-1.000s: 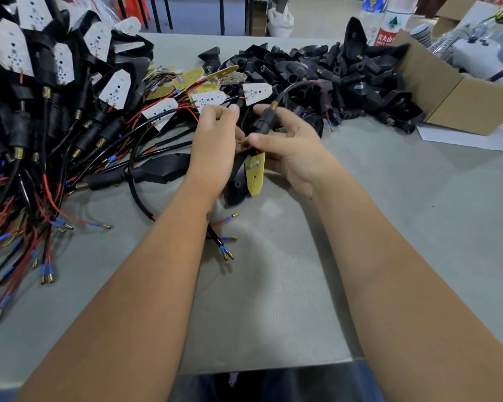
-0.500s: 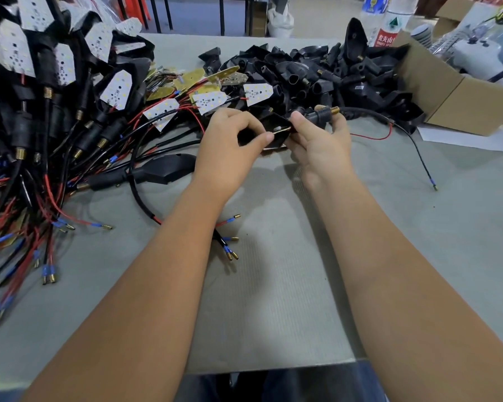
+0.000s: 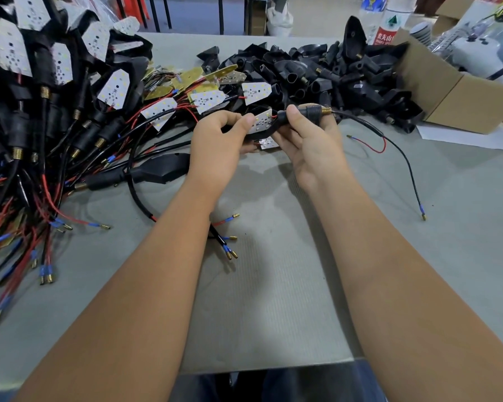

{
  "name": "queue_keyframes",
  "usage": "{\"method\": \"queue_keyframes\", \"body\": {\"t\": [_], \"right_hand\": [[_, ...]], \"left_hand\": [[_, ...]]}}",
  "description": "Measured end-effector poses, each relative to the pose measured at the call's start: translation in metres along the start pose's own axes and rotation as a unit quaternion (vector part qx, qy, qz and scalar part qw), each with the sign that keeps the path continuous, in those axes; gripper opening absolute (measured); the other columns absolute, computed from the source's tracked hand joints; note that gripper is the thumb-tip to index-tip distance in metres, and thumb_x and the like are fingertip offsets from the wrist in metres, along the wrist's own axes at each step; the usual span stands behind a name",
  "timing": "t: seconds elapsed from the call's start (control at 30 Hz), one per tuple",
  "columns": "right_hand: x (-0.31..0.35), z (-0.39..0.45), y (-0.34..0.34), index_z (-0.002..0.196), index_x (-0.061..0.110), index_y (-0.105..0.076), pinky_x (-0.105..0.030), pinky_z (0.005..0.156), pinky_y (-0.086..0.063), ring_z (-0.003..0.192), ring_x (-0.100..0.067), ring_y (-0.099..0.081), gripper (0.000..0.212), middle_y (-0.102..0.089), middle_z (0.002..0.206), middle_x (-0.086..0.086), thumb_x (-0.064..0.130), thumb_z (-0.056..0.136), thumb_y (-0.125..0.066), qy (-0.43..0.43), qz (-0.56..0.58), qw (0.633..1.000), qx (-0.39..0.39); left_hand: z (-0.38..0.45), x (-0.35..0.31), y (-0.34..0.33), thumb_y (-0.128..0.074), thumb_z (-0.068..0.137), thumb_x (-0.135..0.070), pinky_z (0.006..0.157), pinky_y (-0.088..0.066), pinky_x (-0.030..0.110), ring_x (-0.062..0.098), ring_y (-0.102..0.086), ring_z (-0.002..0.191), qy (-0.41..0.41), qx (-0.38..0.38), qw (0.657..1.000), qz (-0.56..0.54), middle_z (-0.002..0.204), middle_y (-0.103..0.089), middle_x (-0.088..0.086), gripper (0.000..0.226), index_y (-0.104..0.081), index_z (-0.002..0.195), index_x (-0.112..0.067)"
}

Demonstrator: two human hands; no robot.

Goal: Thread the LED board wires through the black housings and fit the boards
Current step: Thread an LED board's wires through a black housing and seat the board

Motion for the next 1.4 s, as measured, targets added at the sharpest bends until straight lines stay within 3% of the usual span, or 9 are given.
{"method": "queue_keyframes", "body": {"t": [0.17,0.33,0.43,0.5,0.63,0.97,1.1,1.27,1.4], "right_hand": [[0.002,-0.003,-0.003,0.092,0.013,-0.048,-0.038,0.083,-0.057,0.089,-0.027,-0.063,0.019,-0.061,0.093,-0.015,-0.003,0.092,-0.059,0.051,-0.041,0.997,0.041],[0.004,-0.006,-0.007,0.094,0.011,-0.048,-0.048,0.088,-0.055,0.088,-0.026,-0.063,0.020,-0.061,0.094,-0.020,-0.006,0.091,-0.059,0.080,-0.076,0.991,0.074],[0.003,-0.006,-0.008,0.090,0.010,-0.050,-0.046,0.088,-0.055,0.086,-0.026,-0.063,0.015,-0.063,0.091,-0.018,-0.003,0.092,-0.058,0.070,-0.087,0.991,0.073],[0.004,-0.006,-0.009,0.087,0.011,-0.052,-0.042,0.084,-0.057,0.082,-0.025,-0.064,0.011,-0.065,0.084,-0.012,0.010,0.097,-0.056,0.036,-0.067,0.995,0.058],[0.005,-0.005,-0.008,0.088,0.008,-0.061,-0.033,0.070,-0.058,0.079,-0.024,-0.065,0.048,-0.067,0.085,-0.013,0.043,0.104,-0.032,-0.055,-0.018,0.997,0.052],[0.005,-0.013,-0.014,0.108,0.004,-0.058,-0.023,0.055,-0.038,0.054,-0.012,-0.039,0.028,-0.042,0.062,-0.001,0.025,0.103,-0.041,-0.072,-0.035,0.991,0.110],[0.004,-0.019,-0.019,0.104,0.009,-0.063,-0.024,0.063,-0.043,0.062,-0.012,-0.047,0.023,-0.048,0.070,-0.003,0.015,0.103,-0.041,-0.033,-0.090,0.978,0.188],[-0.006,-0.034,-0.037,0.104,0.011,-0.066,-0.025,0.062,-0.046,0.063,-0.015,-0.051,0.019,-0.057,0.081,-0.014,0.009,0.101,-0.047,0.046,-0.164,0.959,0.229],[-0.014,-0.053,-0.063,0.100,0.023,-0.064,-0.027,0.062,-0.046,0.062,-0.013,-0.051,0.011,-0.053,0.070,0.000,0.016,0.095,-0.056,0.178,-0.283,0.911,0.240]], "left_hand": [[0.002,0.003,0.000,-0.059,0.098,-0.025,0.076,-0.059,0.029,0.022,-0.072,0.089,0.031,-0.016,0.999,-0.027,0.102,-0.068,0.016,0.022,-0.062,0.085,-0.007],[0.004,0.006,0.006,-0.055,0.098,-0.030,0.085,-0.056,0.054,0.030,-0.067,0.084,0.070,-0.017,0.997,-0.013,0.088,-0.063,0.016,0.031,-0.059,0.082,-0.004],[0.003,0.004,0.009,-0.063,0.095,-0.016,0.065,-0.060,0.035,0.020,-0.072,0.073,0.071,-0.055,0.992,-0.093,0.081,-0.066,0.014,0.027,-0.055,0.072,-0.003],[0.001,0.002,0.011,-0.068,0.090,-0.006,0.060,-0.059,0.032,0.009,-0.069,0.067,0.049,-0.077,0.989,-0.113,0.073,-0.061,0.005,0.026,-0.050,0.071,-0.009],[0.002,0.001,0.015,-0.073,0.083,-0.002,0.069,-0.061,0.046,0.017,-0.064,0.076,0.050,-0.119,0.984,-0.127,0.084,-0.054,0.012,0.033,-0.043,0.083,-0.015],[0.004,-0.005,0.014,-0.065,0.090,-0.003,0.076,-0.058,0.029,0.018,-0.067,0.082,0.161,-0.111,0.890,-0.412,0.089,-0.068,0.009,0.027,-0.060,0.116,-0.002],[0.002,-0.008,0.012,-0.060,0.097,-0.019,0.062,-0.059,0.037,0.031,-0.069,0.082,0.202,-0.064,0.890,-0.405,0.113,-0.064,0.019,0.045,-0.044,0.138,-0.012],[0.006,-0.013,0.036,-0.058,0.098,-0.017,0.050,-0.053,0.025,0.017,-0.062,0.062,0.203,-0.118,0.910,-0.342,0.079,-0.060,0.006,0.053,-0.036,0.144,-0.006],[0.007,-0.024,0.070,-0.061,0.095,-0.014,0.046,-0.049,0.022,0.014,-0.060,0.057,0.175,-0.153,0.941,-0.245,0.077,-0.061,0.006,0.046,-0.043,0.135,0.002]]}}
Point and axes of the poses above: each hand's wrist, its own z-axis towards the middle knuckle, its own y-axis out of the back of the hand, x = y × z, the point moved 3 cm from there along z, towards the middle knuckle
